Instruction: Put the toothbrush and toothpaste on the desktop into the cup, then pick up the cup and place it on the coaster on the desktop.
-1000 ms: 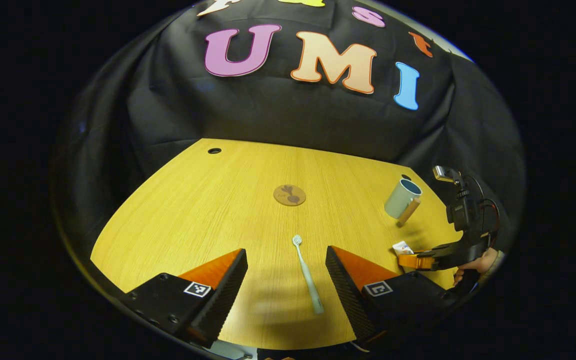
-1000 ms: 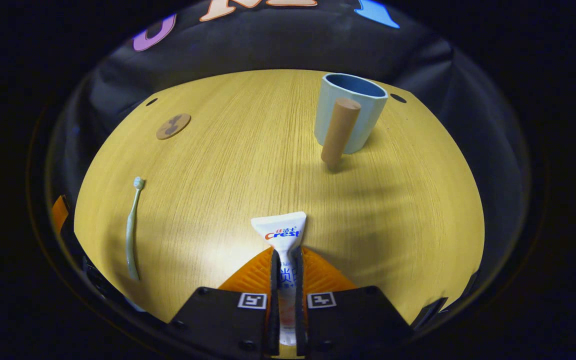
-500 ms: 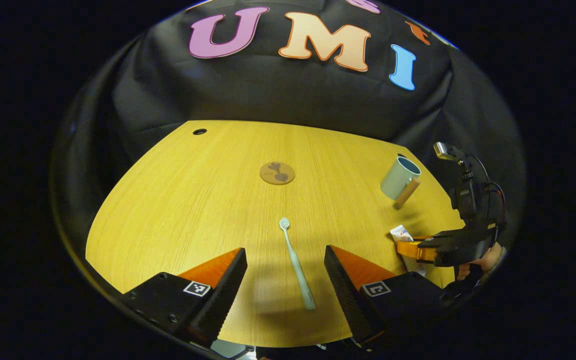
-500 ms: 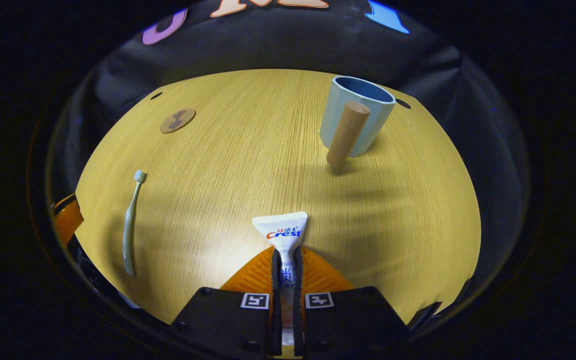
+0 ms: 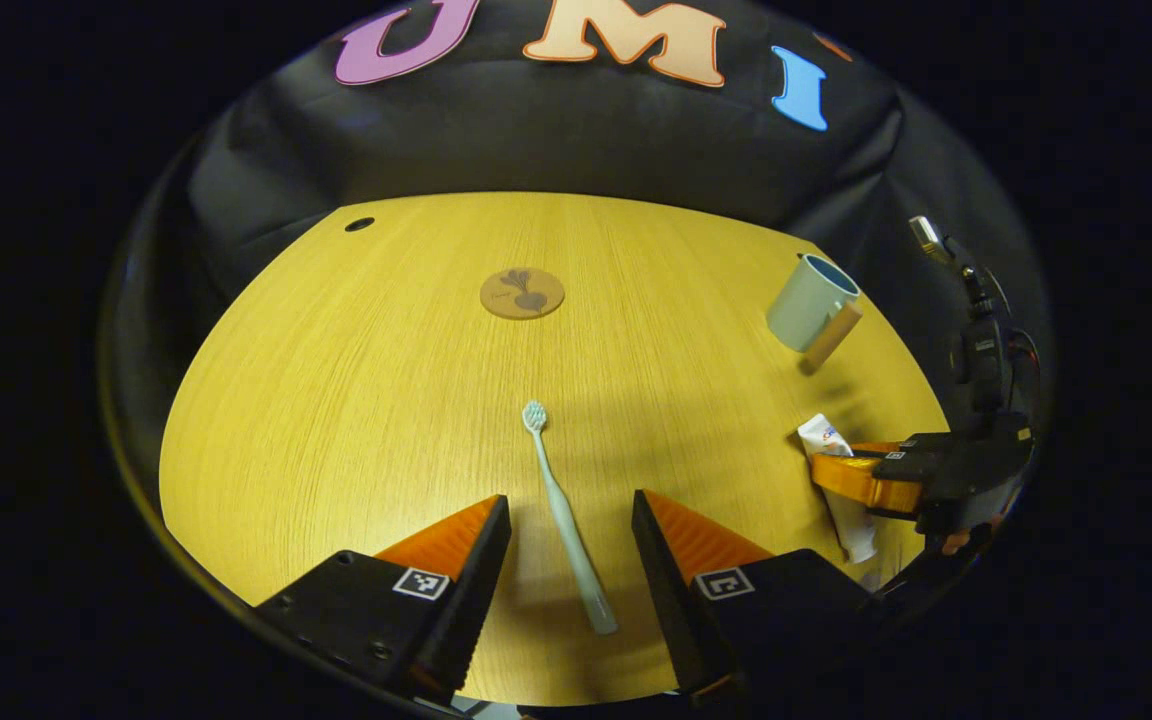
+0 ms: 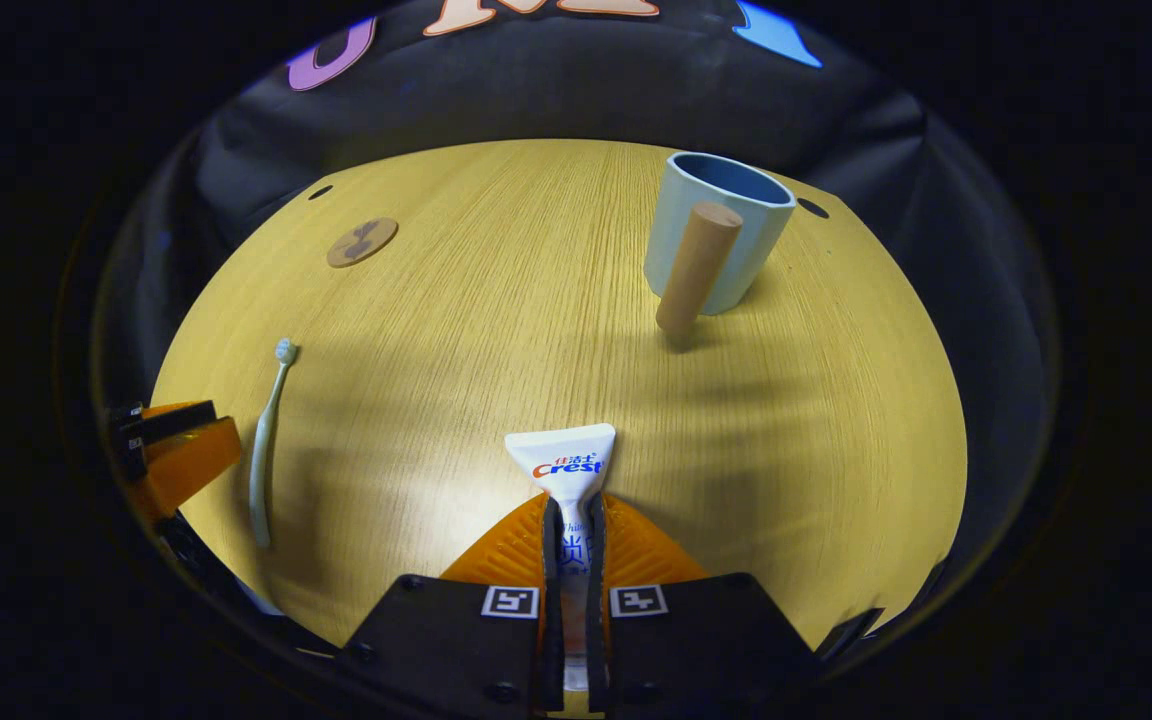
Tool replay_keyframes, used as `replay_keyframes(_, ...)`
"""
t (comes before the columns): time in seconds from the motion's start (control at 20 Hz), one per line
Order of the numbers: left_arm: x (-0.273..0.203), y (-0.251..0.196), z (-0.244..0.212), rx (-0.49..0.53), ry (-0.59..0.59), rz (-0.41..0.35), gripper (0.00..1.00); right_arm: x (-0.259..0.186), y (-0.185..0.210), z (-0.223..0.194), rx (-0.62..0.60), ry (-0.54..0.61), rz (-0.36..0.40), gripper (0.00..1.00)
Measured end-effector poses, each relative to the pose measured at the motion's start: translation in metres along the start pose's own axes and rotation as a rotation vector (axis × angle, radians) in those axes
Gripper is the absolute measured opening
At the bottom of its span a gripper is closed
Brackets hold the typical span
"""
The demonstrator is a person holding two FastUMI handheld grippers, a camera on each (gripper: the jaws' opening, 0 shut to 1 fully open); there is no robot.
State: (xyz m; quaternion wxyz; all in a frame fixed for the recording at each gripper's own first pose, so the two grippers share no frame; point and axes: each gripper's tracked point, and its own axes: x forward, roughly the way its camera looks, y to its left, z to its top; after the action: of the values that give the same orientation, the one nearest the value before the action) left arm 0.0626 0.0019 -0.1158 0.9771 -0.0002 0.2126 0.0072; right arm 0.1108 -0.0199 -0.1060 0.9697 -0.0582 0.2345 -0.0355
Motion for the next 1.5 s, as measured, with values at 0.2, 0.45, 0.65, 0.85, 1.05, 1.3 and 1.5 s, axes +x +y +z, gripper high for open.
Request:
replay_keyframes(0.2,0.015,0.003,-0.007,-0.005,0.050,0.013,0.73,0.000,0.000,0.000,-0.005,0.000,0.008,0.12)
replay_keyframes(0.45,0.025,0.006,-0.013,0.010,0.090,0.054,0.59,0.000,0.000,0.000,-0.011,0.003,0.022,0.12)
replay_keyframes(0.65,0.031,0.008,-0.016,0.046,0.108,0.087,0.52,0.000,0.001,-0.002,-0.009,0.010,0.028,0.12)
replay_keyframes(0.85,0.031,0.006,-0.016,0.052,0.116,0.101,0.40,0.000,0.000,-0.002,-0.011,0.011,0.031,0.12)
replay_keyframes(1.05,0.031,0.001,-0.016,0.016,0.098,0.098,0.18,-0.001,0.001,-0.002,-0.009,0.010,0.034,0.12)
replay_keyframes(1.3,0.033,-0.001,-0.015,-0.010,0.079,0.089,0.00,0.000,0.000,-0.002,-0.011,0.007,0.035,0.12)
replay_keyframes(1.5,0.033,-0.001,-0.014,-0.048,0.057,0.085,0.00,0.000,0.000,-0.001,-0.022,-0.009,0.047,0.10)
